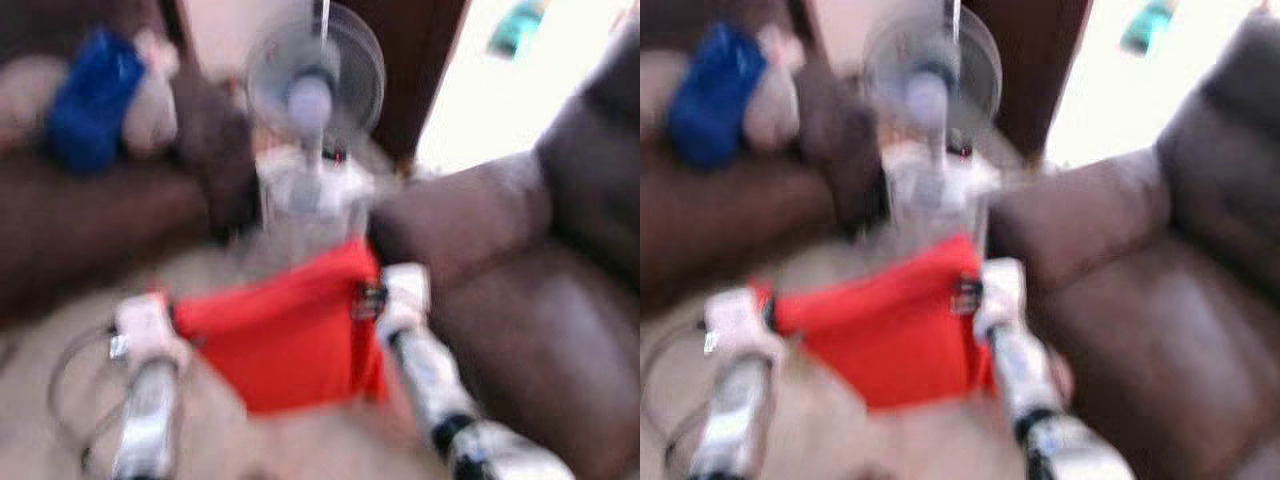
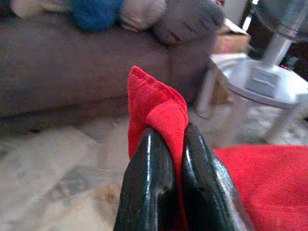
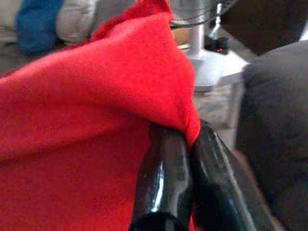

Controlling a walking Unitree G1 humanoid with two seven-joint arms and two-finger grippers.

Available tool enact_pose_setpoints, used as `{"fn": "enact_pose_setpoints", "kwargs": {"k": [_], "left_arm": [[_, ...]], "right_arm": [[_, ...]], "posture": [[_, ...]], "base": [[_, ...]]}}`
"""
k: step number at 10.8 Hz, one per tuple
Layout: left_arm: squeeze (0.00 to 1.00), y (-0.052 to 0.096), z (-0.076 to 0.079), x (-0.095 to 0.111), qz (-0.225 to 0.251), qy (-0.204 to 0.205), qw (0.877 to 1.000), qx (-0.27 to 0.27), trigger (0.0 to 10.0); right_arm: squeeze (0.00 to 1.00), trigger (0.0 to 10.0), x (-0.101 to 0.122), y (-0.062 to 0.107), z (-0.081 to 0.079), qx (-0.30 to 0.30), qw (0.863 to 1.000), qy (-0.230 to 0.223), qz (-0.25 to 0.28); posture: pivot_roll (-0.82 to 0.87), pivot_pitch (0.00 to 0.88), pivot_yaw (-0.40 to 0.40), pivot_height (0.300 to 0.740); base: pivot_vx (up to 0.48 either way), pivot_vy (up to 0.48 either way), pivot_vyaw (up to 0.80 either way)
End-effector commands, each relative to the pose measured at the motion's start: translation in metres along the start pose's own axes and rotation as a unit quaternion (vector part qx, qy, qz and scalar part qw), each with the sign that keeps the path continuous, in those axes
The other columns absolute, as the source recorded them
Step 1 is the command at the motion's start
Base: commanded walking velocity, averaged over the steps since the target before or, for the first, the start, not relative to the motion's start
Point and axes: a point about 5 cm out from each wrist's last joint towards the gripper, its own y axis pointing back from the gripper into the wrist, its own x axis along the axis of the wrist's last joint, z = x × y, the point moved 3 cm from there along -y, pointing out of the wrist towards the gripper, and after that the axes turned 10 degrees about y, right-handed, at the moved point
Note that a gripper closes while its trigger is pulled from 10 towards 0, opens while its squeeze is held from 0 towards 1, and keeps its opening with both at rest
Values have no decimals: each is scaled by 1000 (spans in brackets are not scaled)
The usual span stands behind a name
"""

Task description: Move the pillow to the sofa from floor

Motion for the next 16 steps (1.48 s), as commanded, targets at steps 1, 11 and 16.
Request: {"fn": "enact_pose_setpoints", "kwargs": {"k": [1, 11, 16], "left_arm": [[0, -3, -13, 15, 32, 5, 999, 27, 10000], [0, -5, -14, 14, 27, 29, 999, 17, 10000], [0, -6, -11, 15, 30, 24, 999, 0, 10000]], "right_arm": [[0, 10000, 13, -1, 27, -49, 998, 0, 26], [0, 10000, 9, 0, 33, -58, 998, 8, 11], [0, 10000, 9, 0, 35, -61, 998, 11, 10]], "posture": [[150, 107, -13, 740], [139, 90, -23, 740], [138, 69, -26, 740]], "base": [[0, 405, -494], [0, 119, -800], [0, 0, -800]]}}
